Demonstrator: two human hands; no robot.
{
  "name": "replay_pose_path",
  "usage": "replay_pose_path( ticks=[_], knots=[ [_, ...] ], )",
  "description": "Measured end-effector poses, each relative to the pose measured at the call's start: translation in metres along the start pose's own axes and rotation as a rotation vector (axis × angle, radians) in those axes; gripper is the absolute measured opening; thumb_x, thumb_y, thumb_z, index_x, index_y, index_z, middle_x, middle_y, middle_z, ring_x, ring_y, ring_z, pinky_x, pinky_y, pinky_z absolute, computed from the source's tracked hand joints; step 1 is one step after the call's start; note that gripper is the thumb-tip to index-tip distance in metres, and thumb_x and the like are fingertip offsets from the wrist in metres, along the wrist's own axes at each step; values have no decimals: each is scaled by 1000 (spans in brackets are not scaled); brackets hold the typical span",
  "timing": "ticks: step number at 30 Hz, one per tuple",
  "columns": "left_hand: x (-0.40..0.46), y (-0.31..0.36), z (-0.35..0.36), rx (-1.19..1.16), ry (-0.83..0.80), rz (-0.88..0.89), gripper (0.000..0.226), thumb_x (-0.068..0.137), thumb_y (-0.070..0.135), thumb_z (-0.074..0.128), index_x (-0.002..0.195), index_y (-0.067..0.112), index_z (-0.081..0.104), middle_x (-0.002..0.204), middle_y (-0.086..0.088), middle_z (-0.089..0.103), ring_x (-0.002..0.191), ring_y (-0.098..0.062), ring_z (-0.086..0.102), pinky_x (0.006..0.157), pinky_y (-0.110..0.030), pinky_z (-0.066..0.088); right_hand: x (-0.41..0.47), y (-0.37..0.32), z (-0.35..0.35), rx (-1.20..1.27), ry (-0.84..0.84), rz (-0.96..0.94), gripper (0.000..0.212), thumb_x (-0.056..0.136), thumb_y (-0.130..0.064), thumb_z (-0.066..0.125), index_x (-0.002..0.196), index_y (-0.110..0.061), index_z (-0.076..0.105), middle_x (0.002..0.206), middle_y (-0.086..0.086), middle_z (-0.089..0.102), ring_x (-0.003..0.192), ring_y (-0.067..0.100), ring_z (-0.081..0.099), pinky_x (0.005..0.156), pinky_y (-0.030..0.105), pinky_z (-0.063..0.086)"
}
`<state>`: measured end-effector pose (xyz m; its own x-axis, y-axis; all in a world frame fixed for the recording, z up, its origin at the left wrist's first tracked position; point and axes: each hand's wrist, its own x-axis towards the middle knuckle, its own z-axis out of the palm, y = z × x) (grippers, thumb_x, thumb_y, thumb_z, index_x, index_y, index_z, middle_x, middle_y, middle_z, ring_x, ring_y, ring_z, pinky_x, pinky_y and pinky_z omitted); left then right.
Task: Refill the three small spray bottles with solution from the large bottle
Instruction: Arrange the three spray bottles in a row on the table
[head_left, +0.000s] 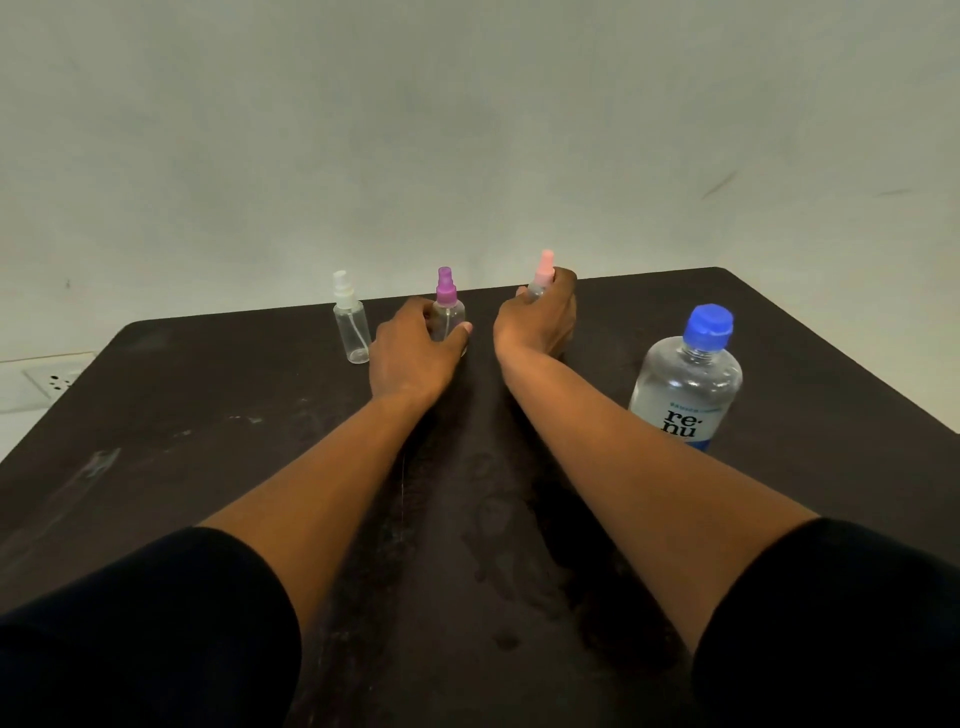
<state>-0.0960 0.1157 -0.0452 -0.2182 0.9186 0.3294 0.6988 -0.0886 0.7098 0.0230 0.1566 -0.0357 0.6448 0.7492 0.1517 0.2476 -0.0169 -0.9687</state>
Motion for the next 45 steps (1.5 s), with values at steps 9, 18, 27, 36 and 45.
replay_pose_path(
  ticks=[9,18,27,36,45],
  knots=[
    [-57,11,-52,-1,14,-12,43,94,52,75,123,21,67,104,11,67,98,-11,65,88,-29,49,-56,-18,-50,62,-365,-51,24,103,-18,66,125,-21,60,117,1,65,104,22,67,92,45,62],
    [-137,4,-100,4,-78,2,36,86,54,82,111,30,73,96,18,72,91,-1,69,86,-31,57,-112,-14,-135,39,-618,-171,25,95,-18,77,117,-24,67,111,-2,71,105,16,69,83,31,58],
    [-180,-3,-127,31,-125,-37,42,88,48,82,123,29,70,109,13,71,104,-9,68,88,-28,51,-133,-3,-167,-38,-737,-237,31,90,-16,81,117,-28,72,115,-6,75,108,14,71,101,45,60],
    [-191,-12,-135,37,-149,-75,49,92,42,80,135,25,64,123,6,70,111,-11,66,91,-27,47,-146,1,-167,-71,-781,-240,36,92,-15,81,125,-25,69,121,-4,72,114,15,69,105,47,58],
    [-197,-15,-136,49,-135,-74,59,88,53,81,139,30,61,129,11,70,117,-9,65,96,-30,49,-150,9,-168,-87,-788,-235,35,92,-21,81,124,-26,69,120,-5,72,112,14,68,104,43,57]
  ],
)
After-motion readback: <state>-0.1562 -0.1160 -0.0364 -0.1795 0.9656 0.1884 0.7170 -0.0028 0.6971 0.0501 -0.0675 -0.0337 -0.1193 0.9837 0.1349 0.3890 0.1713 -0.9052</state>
